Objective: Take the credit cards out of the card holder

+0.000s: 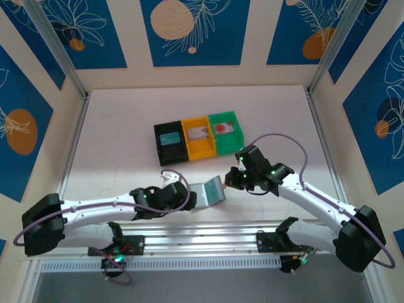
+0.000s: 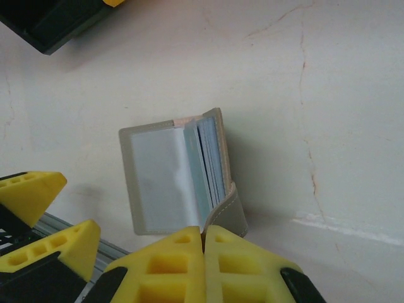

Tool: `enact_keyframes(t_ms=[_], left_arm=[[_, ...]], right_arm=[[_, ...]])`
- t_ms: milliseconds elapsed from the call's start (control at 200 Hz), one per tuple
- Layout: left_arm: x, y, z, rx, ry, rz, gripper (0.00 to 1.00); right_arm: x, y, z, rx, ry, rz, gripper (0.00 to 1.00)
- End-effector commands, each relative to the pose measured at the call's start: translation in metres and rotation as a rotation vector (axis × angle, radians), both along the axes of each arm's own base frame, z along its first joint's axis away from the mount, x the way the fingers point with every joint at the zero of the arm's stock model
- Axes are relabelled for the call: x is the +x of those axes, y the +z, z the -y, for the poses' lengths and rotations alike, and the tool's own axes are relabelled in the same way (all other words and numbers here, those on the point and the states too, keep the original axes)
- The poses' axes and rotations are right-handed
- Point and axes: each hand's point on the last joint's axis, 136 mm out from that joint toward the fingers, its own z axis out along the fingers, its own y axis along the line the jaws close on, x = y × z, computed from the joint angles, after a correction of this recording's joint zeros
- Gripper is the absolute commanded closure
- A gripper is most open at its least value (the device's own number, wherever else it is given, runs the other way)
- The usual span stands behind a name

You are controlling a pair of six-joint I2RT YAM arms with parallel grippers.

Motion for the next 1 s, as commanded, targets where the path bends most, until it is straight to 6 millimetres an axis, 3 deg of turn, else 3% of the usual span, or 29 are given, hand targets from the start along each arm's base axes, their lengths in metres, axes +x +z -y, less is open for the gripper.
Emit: enact_keyframes(t_ms=[0, 400, 705, 855, 995], left_arm=[[0.003, 0.007, 0.012, -0.044, -0.016, 0.0, 0.01], [0.011, 0.068, 0.05, -0.234, -0.073, 0.054, 0.01], [0.011, 0.109, 0.082, -0.404, -0.105, 0.062, 0.01], [0.01, 0.12, 0.097, -0.429, -0.126, 0.057, 0.01], [0.009, 0.118, 0.112, -0.459, -0.134, 0.032, 0.01]], right_arm=[[-0.002, -0.004, 0.004, 0.001, -0.01, -0.024, 1.0], [-0.009, -0.035, 0.024, -0.041, -0.062, -0.065, 1.0], [-0.016, -0.046, 0.034, -0.058, -0.078, -0.083, 0.84], [-0.018, -0.049, 0.037, -0.054, -0.081, -0.087, 0.82], [-0.019, -0.052, 0.038, -0.053, -0.078, -0.097, 0.79]])
